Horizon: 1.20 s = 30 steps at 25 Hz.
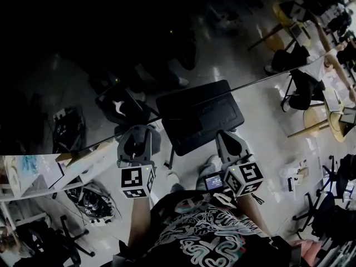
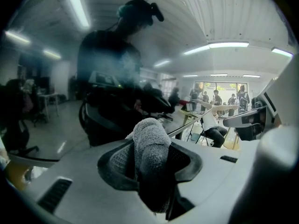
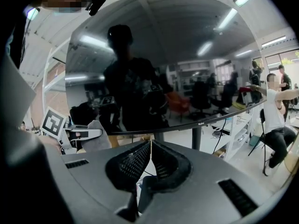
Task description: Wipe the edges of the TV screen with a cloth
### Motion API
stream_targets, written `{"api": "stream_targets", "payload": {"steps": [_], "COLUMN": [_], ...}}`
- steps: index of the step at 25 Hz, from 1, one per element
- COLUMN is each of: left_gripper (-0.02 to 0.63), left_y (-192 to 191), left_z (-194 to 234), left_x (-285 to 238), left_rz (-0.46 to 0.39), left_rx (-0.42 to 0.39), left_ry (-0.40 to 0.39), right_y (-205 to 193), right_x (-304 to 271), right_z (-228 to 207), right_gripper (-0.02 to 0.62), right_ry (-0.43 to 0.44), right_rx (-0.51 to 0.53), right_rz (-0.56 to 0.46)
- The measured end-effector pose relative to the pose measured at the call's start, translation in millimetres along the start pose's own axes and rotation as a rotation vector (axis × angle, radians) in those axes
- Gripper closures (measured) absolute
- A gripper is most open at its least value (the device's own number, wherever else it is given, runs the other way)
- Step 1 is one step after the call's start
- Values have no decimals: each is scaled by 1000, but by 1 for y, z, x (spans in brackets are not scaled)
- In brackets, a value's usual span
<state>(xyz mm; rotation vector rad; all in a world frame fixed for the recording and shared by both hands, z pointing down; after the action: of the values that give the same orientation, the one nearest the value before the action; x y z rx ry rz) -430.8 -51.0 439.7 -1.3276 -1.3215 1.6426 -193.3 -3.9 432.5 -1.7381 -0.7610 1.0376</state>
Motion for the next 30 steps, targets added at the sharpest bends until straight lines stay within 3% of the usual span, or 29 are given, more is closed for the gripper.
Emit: {"api": "stream_targets", "payload": {"steps": [12,30], "left_gripper": [454,454], "left_y": [3,11], "left_z": [-19,-55], "left_x": [-11,-30], "left_rz": [5,1], "left_rx": [4,15], "left_ry": [-34,-116], "right_y": [5,2], "right_x": [-1,19], "right_z": [-10,-38], "right_gripper": [563,563], "right_ry": [-3,-73], "right_rx": [-3,-31], "right_rz": [-8,-20]}}
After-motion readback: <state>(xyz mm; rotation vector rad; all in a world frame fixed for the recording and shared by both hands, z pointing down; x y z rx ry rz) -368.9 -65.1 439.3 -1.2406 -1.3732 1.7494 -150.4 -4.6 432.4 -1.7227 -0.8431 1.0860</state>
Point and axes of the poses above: the fingertips, and each gripper's own axes: x backward along the fingers, z to its left, y out of its top, the point moved 2 cm from there along x, backward along the fingers, and after that the axes turned 6 degrees about y, right-handed, at the moved point
